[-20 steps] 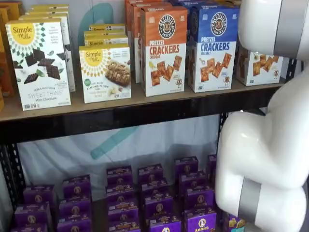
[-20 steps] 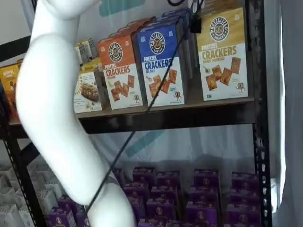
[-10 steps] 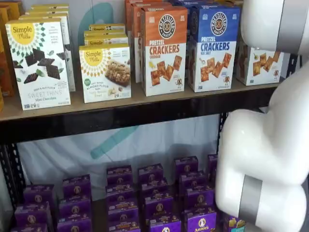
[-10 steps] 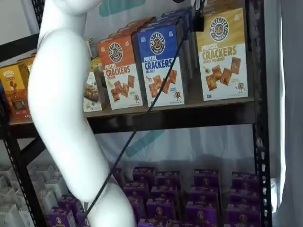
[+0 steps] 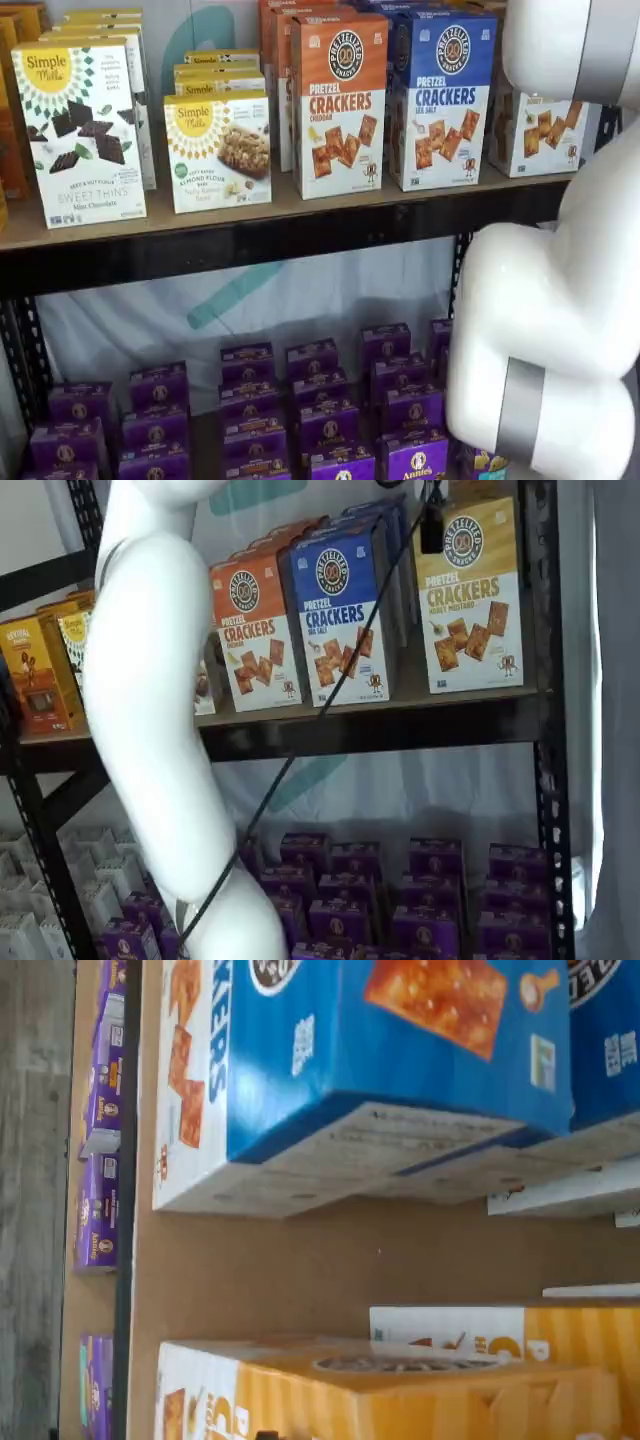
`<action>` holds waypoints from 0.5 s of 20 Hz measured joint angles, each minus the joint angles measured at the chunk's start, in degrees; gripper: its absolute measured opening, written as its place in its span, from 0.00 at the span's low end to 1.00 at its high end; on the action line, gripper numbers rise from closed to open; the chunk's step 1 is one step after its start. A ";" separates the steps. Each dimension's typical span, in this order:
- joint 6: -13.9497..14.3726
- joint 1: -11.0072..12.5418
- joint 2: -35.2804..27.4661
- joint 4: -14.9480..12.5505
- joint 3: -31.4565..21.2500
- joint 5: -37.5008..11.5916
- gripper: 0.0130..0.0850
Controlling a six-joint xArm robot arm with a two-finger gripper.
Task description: Retrieve the yellow and white box located on the top shelf, the sixth one from the left
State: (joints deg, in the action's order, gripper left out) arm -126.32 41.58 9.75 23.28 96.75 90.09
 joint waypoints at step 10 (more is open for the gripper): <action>1.04 -1.30 -4.84 -5.42 7.39 6.38 1.00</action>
State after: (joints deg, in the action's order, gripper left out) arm -125.28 40.28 4.91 17.86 104.14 96.47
